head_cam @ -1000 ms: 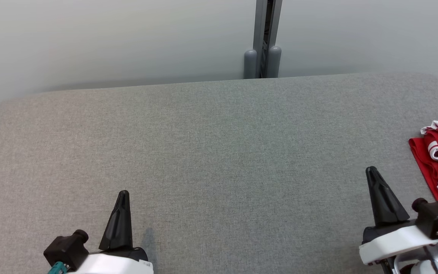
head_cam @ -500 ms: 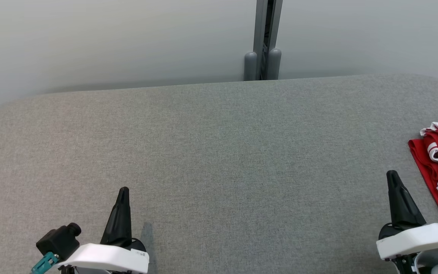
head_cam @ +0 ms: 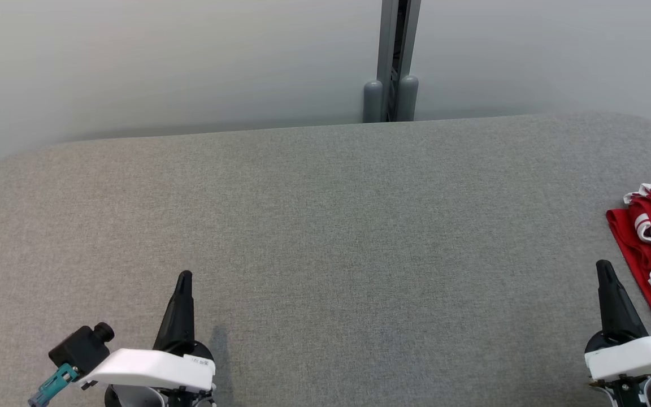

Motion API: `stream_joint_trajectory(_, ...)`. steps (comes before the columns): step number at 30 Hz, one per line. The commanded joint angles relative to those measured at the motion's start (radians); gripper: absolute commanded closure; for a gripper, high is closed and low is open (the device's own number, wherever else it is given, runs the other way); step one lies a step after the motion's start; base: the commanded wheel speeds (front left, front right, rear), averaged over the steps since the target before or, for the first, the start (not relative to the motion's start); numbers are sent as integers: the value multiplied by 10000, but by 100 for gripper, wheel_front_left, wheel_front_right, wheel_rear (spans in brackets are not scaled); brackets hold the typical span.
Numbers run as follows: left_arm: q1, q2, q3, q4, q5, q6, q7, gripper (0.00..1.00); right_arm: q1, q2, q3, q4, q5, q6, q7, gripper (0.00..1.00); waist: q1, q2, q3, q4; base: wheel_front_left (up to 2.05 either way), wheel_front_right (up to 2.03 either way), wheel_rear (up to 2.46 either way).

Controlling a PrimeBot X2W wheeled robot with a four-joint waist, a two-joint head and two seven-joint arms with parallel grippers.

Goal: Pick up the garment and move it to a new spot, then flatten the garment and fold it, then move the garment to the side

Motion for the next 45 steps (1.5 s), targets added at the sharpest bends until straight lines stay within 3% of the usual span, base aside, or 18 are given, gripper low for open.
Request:
stream_joint_trajectory(1, -371, 43, 31, -24, -404, -115, 69, 100, -44, -103, -154, -162, 531, 1, 127, 100, 0, 0, -12, 2, 0, 0, 0)
stream_joint_trajectory(45, -1264, 54, 119, 877, -4635, -741, 926, 100, 288, -48, -1487, -130, 5955, 2, 1573, 100, 0, 0, -249, 38, 0, 0, 0)
